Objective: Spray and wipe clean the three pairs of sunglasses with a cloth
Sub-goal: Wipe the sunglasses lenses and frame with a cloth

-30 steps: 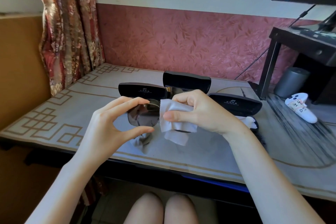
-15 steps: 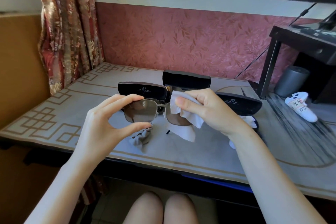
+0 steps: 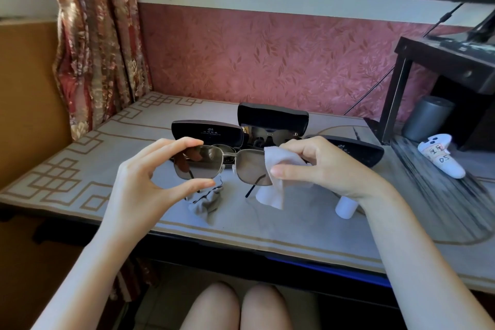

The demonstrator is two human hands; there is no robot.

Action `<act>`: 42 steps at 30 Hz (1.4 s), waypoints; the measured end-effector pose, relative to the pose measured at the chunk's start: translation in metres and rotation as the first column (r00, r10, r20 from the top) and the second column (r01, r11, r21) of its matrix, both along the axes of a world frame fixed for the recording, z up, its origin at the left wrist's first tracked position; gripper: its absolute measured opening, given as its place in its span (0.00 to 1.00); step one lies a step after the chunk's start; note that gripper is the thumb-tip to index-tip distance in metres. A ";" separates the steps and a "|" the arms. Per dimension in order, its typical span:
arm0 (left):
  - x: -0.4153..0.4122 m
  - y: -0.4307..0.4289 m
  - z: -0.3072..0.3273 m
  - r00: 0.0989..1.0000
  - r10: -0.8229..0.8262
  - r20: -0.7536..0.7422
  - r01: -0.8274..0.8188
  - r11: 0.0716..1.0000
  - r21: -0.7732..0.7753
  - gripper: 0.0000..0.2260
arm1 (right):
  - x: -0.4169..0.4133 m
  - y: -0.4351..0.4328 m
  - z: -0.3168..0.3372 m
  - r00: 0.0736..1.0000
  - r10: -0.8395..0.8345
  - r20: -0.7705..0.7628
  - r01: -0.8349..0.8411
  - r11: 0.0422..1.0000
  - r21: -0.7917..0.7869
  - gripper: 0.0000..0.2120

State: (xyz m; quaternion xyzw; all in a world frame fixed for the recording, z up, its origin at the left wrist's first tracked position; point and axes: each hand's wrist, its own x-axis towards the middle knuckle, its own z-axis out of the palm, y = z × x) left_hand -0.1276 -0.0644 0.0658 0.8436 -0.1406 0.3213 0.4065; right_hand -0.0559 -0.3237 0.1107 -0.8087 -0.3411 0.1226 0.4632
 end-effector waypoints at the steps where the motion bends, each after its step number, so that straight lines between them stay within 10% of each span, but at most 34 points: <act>1: 0.000 0.000 0.000 1.000 0.001 0.001 -0.001 1.000 -0.001 0.24 | 0.000 0.001 0.001 1.000 0.019 -0.006 -0.019 1.000 -0.022 0.10; 42: 0.000 -0.002 0.006 0.997 -0.069 0.032 0.068 0.997 0.036 0.23 | -0.001 -0.002 0.023 0.990 0.097 -0.104 -0.114 0.980 -0.165 0.08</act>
